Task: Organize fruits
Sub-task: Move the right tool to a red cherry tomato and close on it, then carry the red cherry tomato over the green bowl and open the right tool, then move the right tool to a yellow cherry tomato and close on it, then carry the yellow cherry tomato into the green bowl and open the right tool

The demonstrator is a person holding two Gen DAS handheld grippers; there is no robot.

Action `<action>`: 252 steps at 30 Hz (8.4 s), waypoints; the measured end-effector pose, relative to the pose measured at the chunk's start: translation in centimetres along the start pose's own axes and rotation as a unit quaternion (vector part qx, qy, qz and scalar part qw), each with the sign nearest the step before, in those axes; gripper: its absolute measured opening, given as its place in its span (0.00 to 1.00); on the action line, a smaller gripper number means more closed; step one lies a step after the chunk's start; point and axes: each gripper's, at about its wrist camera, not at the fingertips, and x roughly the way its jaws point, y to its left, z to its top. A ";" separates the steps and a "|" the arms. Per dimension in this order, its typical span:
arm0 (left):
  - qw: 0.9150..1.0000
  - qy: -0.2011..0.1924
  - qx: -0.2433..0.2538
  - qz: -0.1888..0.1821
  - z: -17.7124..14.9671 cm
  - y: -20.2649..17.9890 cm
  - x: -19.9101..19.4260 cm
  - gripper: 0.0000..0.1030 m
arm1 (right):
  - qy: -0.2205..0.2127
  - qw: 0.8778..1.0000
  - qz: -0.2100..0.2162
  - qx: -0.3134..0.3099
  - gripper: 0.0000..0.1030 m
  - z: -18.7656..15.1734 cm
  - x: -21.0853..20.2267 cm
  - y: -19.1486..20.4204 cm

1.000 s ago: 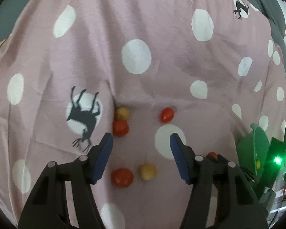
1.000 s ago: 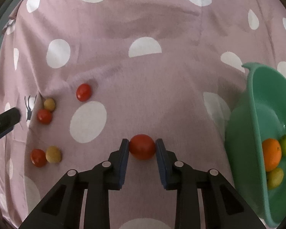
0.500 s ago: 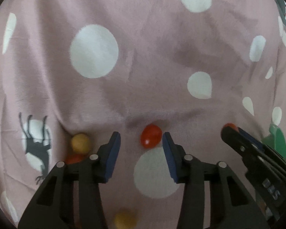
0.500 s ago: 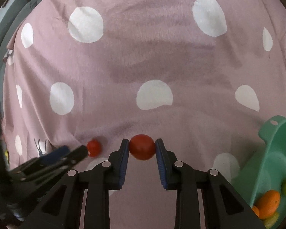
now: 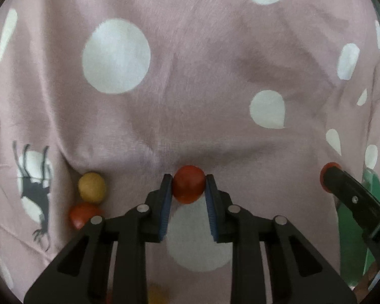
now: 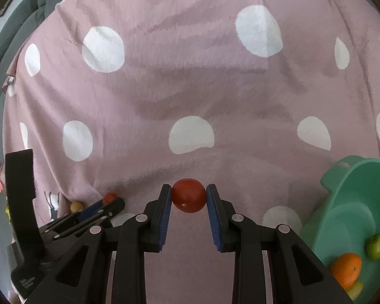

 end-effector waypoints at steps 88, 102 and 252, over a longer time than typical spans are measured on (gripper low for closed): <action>0.969 -0.033 0.218 -0.108 -12.3 -23.0 -8.5 0.25 | -0.101 0.962 -0.150 0.205 0.29 -8.3 -15.5 -18.2; 0.969 -0.015 0.221 -0.109 -12.7 -23.8 -7.1 0.25 | -0.086 0.963 -0.150 0.208 0.29 -8.3 -14.8 -18.5; 0.979 -0.066 0.146 -0.125 -7.8 -13.7 -11.8 0.24 | -0.113 0.984 -0.080 0.109 0.28 -3.2 -15.1 -10.6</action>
